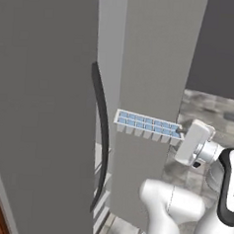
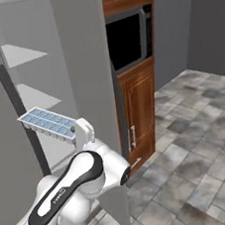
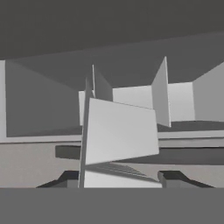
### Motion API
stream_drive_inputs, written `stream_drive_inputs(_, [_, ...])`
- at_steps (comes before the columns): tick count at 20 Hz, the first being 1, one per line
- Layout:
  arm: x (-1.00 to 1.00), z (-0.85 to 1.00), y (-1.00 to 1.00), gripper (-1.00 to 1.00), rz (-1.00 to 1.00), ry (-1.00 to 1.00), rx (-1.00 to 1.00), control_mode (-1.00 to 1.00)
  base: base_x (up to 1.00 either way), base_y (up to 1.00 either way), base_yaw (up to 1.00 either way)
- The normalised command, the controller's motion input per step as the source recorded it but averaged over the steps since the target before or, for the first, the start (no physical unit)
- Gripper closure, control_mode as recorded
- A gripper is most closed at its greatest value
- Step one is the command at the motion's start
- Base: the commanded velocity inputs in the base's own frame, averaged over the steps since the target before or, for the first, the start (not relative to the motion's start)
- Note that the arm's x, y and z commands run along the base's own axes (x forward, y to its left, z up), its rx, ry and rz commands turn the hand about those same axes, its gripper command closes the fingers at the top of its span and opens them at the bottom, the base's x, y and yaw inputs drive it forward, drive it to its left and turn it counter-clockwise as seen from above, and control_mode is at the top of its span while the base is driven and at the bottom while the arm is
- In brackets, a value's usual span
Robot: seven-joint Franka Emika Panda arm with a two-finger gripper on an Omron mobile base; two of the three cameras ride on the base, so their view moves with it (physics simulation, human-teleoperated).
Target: The ice cube tray has been filled with water. Take the tray and place it in the freezer to make ice. Close the freezer door after placing the tray.
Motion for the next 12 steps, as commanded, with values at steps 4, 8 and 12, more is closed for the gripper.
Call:
stream_drive_inputs(4, [0.0,0.0,0.0,1.0,0.0,0.0,0.0,1.0,0.45,0.0,0.25])
stream_drive_inputs(8, [0.0,0.0,0.0,1.0,0.0,0.0,0.0,1.0,0.41,0.0,0.28])
stream_drive_inputs(12, [0.0,0.0,0.0,1.0,0.0,0.0,0.0,1.0,0.42,0.0,0.29])
